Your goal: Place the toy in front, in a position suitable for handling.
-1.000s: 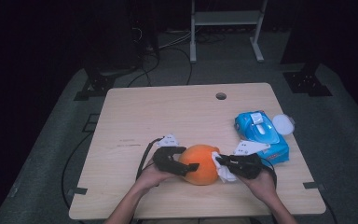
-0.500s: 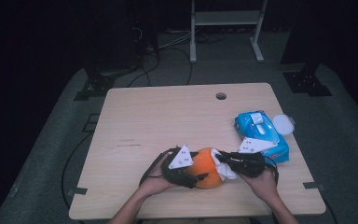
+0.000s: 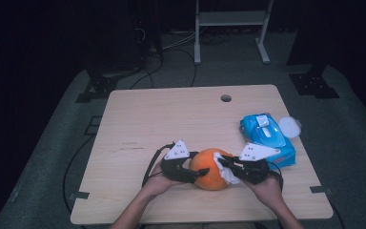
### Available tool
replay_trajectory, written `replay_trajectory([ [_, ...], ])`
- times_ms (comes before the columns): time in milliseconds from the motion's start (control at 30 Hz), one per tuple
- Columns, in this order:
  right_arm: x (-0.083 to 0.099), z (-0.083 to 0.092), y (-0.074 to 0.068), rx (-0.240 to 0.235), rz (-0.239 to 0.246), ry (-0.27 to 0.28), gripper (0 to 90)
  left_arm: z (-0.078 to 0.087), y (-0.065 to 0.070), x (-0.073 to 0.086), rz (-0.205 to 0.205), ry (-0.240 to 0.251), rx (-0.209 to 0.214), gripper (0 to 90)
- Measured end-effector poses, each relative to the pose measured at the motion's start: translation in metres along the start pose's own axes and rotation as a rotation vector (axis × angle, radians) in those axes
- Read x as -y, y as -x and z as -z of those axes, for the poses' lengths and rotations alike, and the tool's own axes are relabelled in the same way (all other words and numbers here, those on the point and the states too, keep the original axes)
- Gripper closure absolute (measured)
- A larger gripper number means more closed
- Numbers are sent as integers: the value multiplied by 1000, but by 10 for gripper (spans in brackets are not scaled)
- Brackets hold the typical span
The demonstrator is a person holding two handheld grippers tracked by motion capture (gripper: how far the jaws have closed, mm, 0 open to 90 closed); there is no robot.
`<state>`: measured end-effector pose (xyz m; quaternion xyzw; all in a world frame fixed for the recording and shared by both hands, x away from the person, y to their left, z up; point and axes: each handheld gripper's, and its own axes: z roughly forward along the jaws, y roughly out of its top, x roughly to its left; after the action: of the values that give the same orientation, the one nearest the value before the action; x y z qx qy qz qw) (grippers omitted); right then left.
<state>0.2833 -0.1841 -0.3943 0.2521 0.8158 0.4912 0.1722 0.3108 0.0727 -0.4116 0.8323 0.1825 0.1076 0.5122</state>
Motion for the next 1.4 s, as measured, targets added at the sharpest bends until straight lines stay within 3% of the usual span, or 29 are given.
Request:
replay_trajectory([
  [33, -3, 1, -2, -12, 2, 20, 834, 0, 0, 0, 0, 0, 0, 341],
  [67, -3, 1, -2, -12, 2, 20, 834, 1, 6, -4, -48, 10, -42, 341],
  [100, -10, 2, -8, -23, 23, 38, 834, 1, 14, -8, -129, 2, -92, 343],
  [133, -10, 2, -8, -23, 23, 38, 834, 1, 14, -8, -129, 2, -92, 343],
  [167, -11, 2, -9, -6, 57, 24, 834, -1, 20, -8, -183, -14, -109, 336],
  [200, -11, 2, -9, -6, 57, 24, 834, -1, 20, -8, -183, -14, -109, 324],
  [233, -10, 2, -7, -8, 54, 16, 834, -3, 18, -5, -156, -21, -72, 324],
  [300, 0, 2, 0, 9, 31, -15, 834, -5, 13, -2, -109, -4, -35, 232],
  [333, 6, 2, 5, 27, 12, -19, 834, -4, 9, 0, -62, 15, 4, 208],
  [400, 7, 3, 7, 34, 4, -20, 835, -4, 8, 0, -45, 22, 8, 219],
  [433, 6, 4, 8, 35, -11, -11, 834, -5, 10, -1, -64, 9, -18, 257],
  [467, 6, 4, 8, 35, -11, -11, 834, -5, 10, -1, -64, 9, -18, 266],
  [500, 2, 2, 0, 37, 14, -6, 835, -9, 14, -1, -77, -2, -51, 271],
  [533, 0, -1, -6, 34, 33, -5, 835, -11, 14, 0, -84, -9, -58, 271],
  [567, 0, -1, -6, 34, 33, -5, 835, -11, 14, 0, -84, -9, -58, 274],
  [633, -6, -6, -15, -9, 67, 10, 834, -10, 13, 3, -89, -3, -51, 281],
  [700, -7, -6, -15, -1, 84, 5, 834, -8, 11, 5, -83, 3, -35, 283],
  [800, -5, -4, -9, 9, 68, -2, 834, -6, 8, 6, -74, 3, -15, 268],
  [833, -1, -1, -2, 63, 66, -29, 834, -5, 2, 7, -31, -2, -23, 207],
  [933, 8, -1, 7, 63, 20, -52, 834, -5, -7, 5, 80, -8, -19, 128],
  [967, 9, -2, 7, 54, 14, -49, 835, -6, -7, 5, 105, -9, -11, 129],
  [1033, 9, -4, 5, 43, 20, -47, 835, -7, -7, 5, 104, -22, -17, 176],
  [1067, 4, -6, -5, 25, 54, -44, 835, -7, -2, 5, 47, -15, -26, 226],
  [1100, 1, -7, -9, 0, 56, -29, 835, -7, 1, 5, 7, -19, -34, 248],
  [1133, 1, -7, -9, 0, 56, -29, 835, -7, 1, 5, 7, -19, -34, 263],
  [1167, -2, -8, -13, -21, 57, -18, 834, -8, 6, 4, -43, -23, -43, 263],
  [1233, -9, -10, -18, -19, 88, -11, 835, -9, 16, 3, -122, -34, -58, 280],
  [1367, -7, -4, -11, 2, 59, -3, 835, -8, 19, 4, -162, -33, -29, 282],
  [1400, -6, 1, -4, 45, 51, -1, 834, -6, 19, 4, -169, -17, 13, 269],
])
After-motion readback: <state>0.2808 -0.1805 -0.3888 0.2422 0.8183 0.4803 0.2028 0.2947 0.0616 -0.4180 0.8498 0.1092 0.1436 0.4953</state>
